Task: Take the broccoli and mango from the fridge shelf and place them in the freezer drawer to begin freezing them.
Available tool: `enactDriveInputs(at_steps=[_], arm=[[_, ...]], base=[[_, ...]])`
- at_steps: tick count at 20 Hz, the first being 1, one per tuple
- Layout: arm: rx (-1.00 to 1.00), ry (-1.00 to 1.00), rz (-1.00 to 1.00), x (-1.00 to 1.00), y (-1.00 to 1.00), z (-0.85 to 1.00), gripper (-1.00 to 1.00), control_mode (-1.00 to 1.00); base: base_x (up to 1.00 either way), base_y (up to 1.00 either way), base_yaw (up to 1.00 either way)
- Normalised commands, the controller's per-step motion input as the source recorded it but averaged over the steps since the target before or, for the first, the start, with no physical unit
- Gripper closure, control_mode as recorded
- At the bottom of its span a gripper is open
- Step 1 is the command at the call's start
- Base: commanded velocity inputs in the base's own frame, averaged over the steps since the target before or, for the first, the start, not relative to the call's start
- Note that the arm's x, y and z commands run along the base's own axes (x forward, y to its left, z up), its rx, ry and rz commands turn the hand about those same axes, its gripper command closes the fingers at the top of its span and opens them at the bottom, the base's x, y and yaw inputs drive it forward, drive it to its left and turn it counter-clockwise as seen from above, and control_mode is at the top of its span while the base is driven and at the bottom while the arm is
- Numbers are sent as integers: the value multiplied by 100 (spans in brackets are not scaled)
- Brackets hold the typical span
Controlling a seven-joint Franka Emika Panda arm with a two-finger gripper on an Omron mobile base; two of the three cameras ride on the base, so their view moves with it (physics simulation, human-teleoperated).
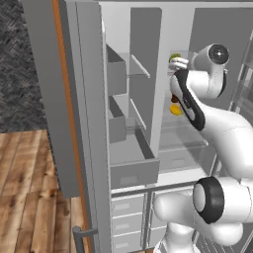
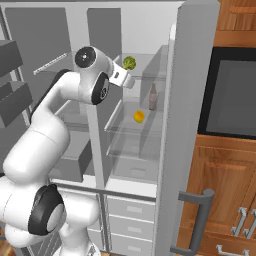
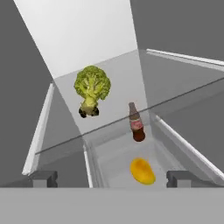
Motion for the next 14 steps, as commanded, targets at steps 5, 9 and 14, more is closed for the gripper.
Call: enactDriveInputs(at_steps=[5,9,14], arm=[[22,7,0,76,0,9,-100,-100],[11,3,0,73,-1,0,-100,-100],[4,1,1,61,-3,-6,-100,-100]], base=[[0,0,0],[0,0,0],[0,0,0]])
